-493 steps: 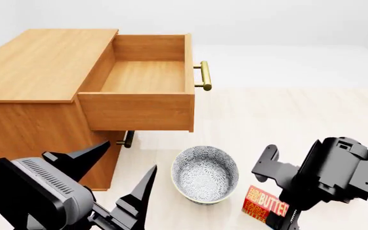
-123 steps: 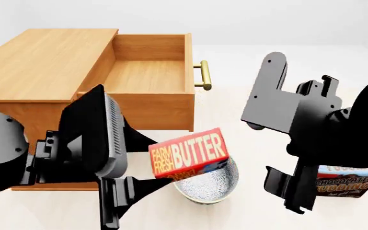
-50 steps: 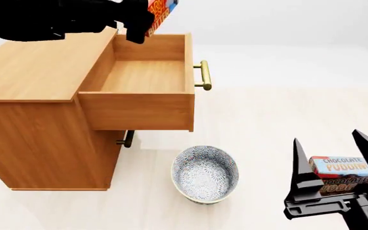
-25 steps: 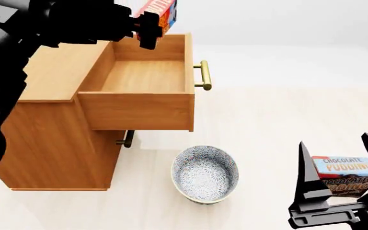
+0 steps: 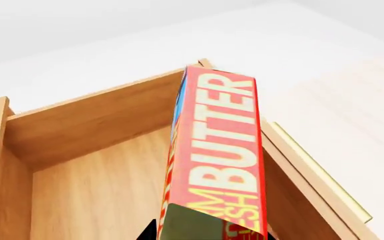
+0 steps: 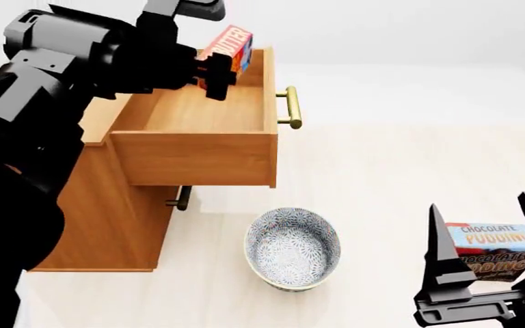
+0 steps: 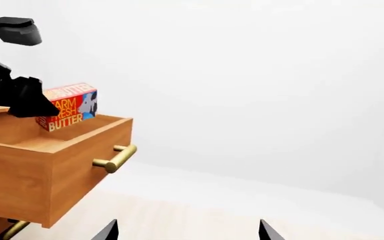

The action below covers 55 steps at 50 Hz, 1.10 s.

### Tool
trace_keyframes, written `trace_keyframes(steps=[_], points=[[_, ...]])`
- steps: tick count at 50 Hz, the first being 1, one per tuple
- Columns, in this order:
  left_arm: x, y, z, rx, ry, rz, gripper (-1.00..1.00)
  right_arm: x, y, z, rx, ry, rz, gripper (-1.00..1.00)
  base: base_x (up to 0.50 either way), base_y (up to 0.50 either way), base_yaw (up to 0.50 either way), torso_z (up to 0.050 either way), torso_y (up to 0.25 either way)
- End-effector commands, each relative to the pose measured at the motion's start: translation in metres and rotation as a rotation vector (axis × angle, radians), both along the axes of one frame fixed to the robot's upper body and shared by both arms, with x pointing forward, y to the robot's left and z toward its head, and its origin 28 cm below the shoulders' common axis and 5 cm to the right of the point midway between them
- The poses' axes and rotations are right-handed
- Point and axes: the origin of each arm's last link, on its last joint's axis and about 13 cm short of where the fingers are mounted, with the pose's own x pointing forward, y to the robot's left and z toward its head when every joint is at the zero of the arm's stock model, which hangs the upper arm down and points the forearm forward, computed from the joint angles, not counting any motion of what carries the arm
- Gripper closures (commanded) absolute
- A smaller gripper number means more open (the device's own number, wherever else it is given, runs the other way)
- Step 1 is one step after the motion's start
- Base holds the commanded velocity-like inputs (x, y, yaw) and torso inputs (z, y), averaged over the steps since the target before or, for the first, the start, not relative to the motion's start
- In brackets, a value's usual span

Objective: Put the butter at the back in the top drawer of the cabinet and close it.

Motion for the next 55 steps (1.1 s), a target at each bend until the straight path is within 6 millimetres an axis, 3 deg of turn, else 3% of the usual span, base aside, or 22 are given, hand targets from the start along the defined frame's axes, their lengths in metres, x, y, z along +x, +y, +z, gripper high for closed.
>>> trace_keyframes(steps=[1, 55], points=[[0.001, -0.004, -0.005, -0.041, 0.009, 0.011, 1.0, 0.0, -0.001, -0.002, 0.004, 0.003, -0.006, -1.0, 0.0, 0.0, 0.0, 0.0, 0.0], [-0.002, -0.014, -0.022, -0.036, 0.142, -0.006, 1.0, 0.004, -0.008, -0.008, 0.022, 0.008, -0.032, -1.0, 0.0, 0.0, 0.0, 0.0, 0.001]])
